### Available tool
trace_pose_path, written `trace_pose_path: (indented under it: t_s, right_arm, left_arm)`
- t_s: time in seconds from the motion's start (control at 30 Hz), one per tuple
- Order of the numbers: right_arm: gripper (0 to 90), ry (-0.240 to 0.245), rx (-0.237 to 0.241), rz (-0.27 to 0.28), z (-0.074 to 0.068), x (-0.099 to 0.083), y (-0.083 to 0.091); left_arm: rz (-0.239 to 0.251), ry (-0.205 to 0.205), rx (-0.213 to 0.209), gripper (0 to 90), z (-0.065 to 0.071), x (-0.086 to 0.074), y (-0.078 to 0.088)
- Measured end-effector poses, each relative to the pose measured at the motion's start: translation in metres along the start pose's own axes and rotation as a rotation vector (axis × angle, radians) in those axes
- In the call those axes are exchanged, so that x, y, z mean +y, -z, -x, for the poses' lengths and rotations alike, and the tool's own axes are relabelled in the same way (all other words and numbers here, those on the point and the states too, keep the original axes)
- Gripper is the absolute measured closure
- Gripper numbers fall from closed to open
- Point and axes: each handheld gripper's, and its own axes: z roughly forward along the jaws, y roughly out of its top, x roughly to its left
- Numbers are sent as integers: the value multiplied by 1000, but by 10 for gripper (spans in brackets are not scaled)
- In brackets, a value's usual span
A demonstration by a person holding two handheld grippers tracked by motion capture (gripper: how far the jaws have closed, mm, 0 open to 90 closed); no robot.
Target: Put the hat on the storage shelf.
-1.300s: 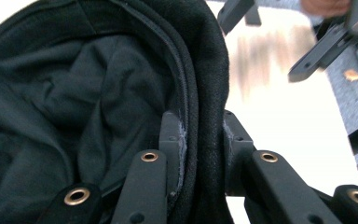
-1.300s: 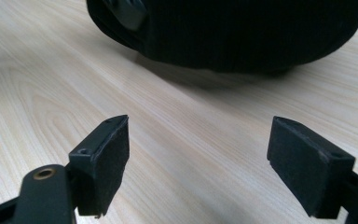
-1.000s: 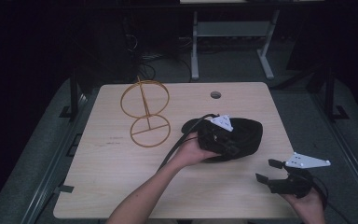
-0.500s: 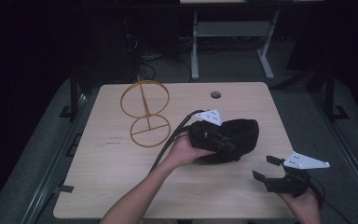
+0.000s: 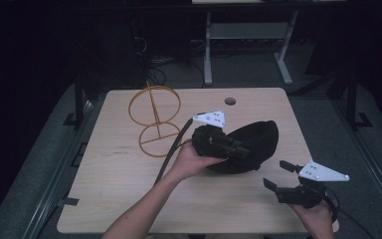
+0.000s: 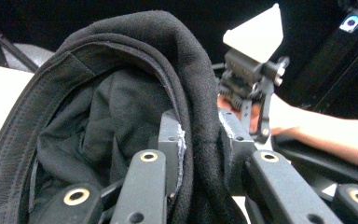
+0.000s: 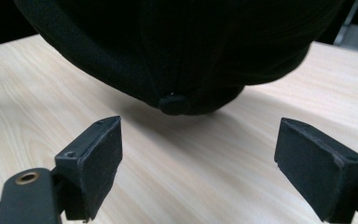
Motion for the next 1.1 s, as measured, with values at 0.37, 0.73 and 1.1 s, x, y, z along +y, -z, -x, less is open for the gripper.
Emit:
trace_pose_path:
  t_s: [0.37, 0.73, 1.1]
  right_arm:
    - [150, 18, 6, 138, -16, 15, -15]
    - [245, -66, 36, 234, -9, 13, -21]
    - [611, -69, 71, 324, -10, 20, -32]
  left_arm:
    - [47, -7, -24, 739, 7, 10, 9]
    - [84, -5, -47, 741, 11, 17, 10]
    - [106, 7, -84, 744, 8, 19, 14]
